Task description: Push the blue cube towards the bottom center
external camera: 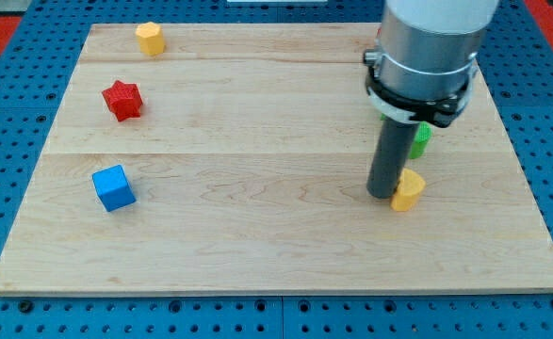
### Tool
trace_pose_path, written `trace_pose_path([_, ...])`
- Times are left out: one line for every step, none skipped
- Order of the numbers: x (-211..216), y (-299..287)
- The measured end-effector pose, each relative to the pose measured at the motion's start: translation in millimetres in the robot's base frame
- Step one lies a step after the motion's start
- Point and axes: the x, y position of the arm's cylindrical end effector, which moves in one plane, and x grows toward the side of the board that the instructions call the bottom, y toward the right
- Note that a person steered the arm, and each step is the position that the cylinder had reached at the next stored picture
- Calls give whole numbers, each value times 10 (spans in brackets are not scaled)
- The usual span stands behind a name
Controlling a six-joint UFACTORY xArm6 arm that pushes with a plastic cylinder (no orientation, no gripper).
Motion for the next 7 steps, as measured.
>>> trace_pose_path([0,23])
trace_pose_path([0,20])
trace_pose_path([-62,-618])
trace_pose_path([-186,-1274])
trace_pose_path([-568,-1540])
trace_pose_path([-927,-1924])
trace_pose_path([-1413,-2008])
